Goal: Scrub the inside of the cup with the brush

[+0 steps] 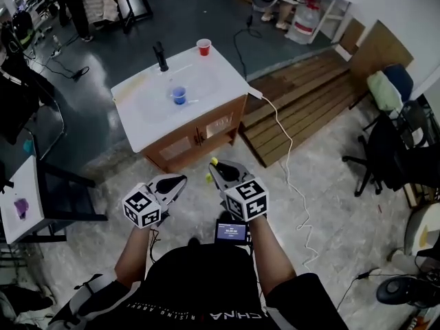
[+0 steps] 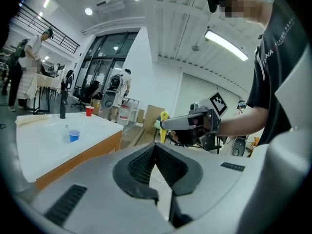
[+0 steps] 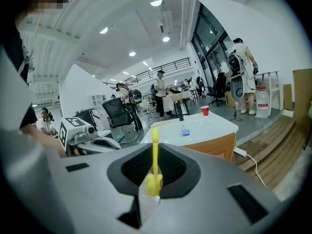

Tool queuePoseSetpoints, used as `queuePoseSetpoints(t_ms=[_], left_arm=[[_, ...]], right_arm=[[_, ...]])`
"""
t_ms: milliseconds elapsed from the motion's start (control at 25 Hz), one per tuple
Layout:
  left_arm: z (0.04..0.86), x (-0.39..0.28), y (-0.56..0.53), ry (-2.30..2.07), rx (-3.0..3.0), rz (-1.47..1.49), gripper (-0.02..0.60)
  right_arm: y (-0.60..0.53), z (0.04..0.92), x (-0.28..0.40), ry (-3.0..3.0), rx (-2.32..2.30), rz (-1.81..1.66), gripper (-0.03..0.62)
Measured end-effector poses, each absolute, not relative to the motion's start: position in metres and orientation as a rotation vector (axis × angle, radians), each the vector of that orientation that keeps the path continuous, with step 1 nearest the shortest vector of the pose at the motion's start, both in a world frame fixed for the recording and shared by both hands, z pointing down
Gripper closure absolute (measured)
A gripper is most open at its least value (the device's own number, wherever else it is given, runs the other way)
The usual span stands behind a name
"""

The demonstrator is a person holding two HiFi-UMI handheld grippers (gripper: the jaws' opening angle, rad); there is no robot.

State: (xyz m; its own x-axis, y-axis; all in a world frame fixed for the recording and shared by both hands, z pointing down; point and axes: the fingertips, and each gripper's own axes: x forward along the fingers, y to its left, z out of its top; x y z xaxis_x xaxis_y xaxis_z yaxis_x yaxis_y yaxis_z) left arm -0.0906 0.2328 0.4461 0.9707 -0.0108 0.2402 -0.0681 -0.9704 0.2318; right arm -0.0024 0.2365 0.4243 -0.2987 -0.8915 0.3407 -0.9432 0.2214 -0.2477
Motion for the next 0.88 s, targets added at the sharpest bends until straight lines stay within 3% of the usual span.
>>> queuePoseSetpoints(t_ms=[400, 880], left_arm=[[0.439, -0.033, 0.198, -0.194, 2.870, 0.352, 0.578], [0.446, -0.019, 0.152, -0.327, 2.808, 0.349, 0.578]], right_arm=[[0.198, 0.425, 0.066, -2.450, 1.694, 0.631, 0.556], [0.160, 0.450, 0.094, -2.466, 1.600, 0.707, 0.556]])
